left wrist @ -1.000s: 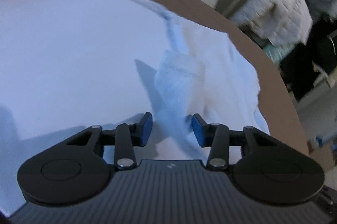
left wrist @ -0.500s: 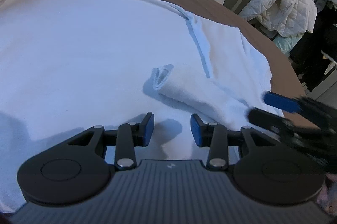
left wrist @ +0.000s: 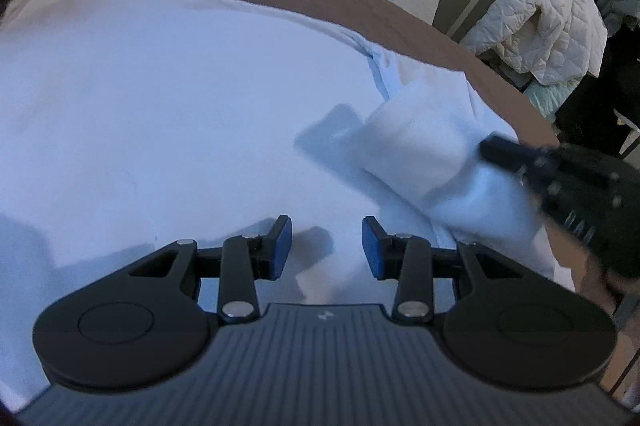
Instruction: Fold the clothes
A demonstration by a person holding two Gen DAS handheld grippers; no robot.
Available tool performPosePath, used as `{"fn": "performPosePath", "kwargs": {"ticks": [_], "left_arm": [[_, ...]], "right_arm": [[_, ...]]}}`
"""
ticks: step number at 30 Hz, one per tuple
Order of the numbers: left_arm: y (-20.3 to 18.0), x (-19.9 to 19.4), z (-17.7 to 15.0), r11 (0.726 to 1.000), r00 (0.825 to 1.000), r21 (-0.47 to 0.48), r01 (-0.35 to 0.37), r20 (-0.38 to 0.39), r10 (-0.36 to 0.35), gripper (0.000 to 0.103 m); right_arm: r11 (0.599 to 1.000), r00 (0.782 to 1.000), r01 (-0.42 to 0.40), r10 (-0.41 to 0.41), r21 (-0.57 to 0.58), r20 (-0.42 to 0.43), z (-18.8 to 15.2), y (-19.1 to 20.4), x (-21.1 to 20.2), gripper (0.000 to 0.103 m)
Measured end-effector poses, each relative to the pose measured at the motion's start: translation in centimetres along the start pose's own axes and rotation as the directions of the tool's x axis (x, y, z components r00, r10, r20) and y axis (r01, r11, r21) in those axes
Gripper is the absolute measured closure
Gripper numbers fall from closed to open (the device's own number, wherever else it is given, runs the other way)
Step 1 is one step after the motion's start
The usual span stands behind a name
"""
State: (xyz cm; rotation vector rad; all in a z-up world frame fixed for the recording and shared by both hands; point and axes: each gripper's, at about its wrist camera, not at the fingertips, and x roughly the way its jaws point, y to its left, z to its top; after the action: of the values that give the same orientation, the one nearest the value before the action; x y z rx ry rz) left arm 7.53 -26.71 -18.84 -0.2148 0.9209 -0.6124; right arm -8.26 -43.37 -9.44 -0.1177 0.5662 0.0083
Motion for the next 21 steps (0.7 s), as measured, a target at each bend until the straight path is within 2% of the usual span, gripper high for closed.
{"fn": "performPosePath", "kwargs": {"ticks": [3, 5, 9, 10, 12, 14, 15, 16, 17, 18, 19, 20, 21], "left_arm": [[-0.4, 0.3, 0.8, 1.000, 1.000, 0.008, -0.002, 0.015, 0.002, 0.065], [-0.9, 0.6, 1.4, 1.000, 1.000, 0.023, -0.006, 0.022, 0.005, 0.065], [-1.9, 0.6, 1.5, 0.999, 1.000, 0.033, 0.016, 0.010, -0.016, 0.065], [-2.1, 0.4, 1.0, 0.999, 0.999, 0.032, 0.035, -0.005, -0.035, 0.065], [-2.8, 0.2, 0.0, 0.996, 0.996, 0.042, 0.076, -0.045, -0.074, 0.064], [-3.9, 0.3, -0.9, 0.991, 0.991, 0.066, 0.113, -0.083, -0.107, 0.063], [-4.5, 0.5, -1.3, 0.988, 0.988, 0.080, 0.129, -0.099, -0.121, 0.062], [-5.0, 0.7, -1.7, 0.985, 0.984, 0.092, 0.146, -0.115, -0.135, 0.061], [-5.5, 0.9, -2.1, 0.981, 0.979, 0.097, 0.167, -0.132, -0.153, 0.061], [-6.1, 1.2, -2.4, 0.978, 0.975, 0.106, 0.182, -0.152, -0.165, 0.061], [-6.7, 1.2, -3.0, 0.977, 0.977, 0.136, 0.161, -0.165, -0.138, 0.057], [-7.2, 1.2, -3.6, 0.976, 0.978, 0.167, 0.141, -0.176, -0.111, 0.053], [-7.8, 1.2, -4.1, 0.973, 0.979, 0.197, 0.120, -0.187, -0.083, 0.053]], "right_arm": [[0.997, 0.997, 0.069, -0.070, 0.036, 0.013, 0.8, -2.5, 0.0, 0.100], [0.987, 0.989, 0.150, -0.150, 0.058, -0.004, 0.7, -4.3, 0.9, 0.100], [0.955, 0.958, 0.277, -0.265, 0.109, -0.110, -0.8, -8.3, 4.2, 0.099], [0.954, 0.958, 0.277, -0.265, 0.115, -0.108, -1.3, -8.9, 4.7, 0.099], [0.960, 0.968, 0.233, -0.212, 0.156, -0.137, -2.0, -10.2, 5.6, 0.098], [0.948, 0.963, 0.222, -0.176, 0.227, -0.206, -2.3, -11.6, 6.4, 0.087], [0.939, 0.964, 0.211, -0.154, 0.271, -0.217, -2.5, -12.1, 6.4, 0.074], [0.926, 0.966, 0.199, -0.129, 0.321, -0.225, -2.7, -12.7, 6.4, 0.053], [0.905, 0.970, 0.180, -0.099, 0.385, -0.221, -3.0, -13.3, 6.3, 0.048], [0.892, 0.975, 0.148, -0.060, 0.426, -0.212, -3.4, -13.7, 6.1, 0.049], [0.891, 0.977, 0.123, -0.032, 0.436, -0.210, -3.8, -13.7, 6.1, 0.056], [0.906, 0.971, 0.156, -0.068, 0.394, -0.227, -4.2, -13.1, 6.0, 0.062], [0.918, 0.957, 0.227, -0.149, 0.325, -0.247, -4.2, -12.4, 6.1, 0.064]]}}
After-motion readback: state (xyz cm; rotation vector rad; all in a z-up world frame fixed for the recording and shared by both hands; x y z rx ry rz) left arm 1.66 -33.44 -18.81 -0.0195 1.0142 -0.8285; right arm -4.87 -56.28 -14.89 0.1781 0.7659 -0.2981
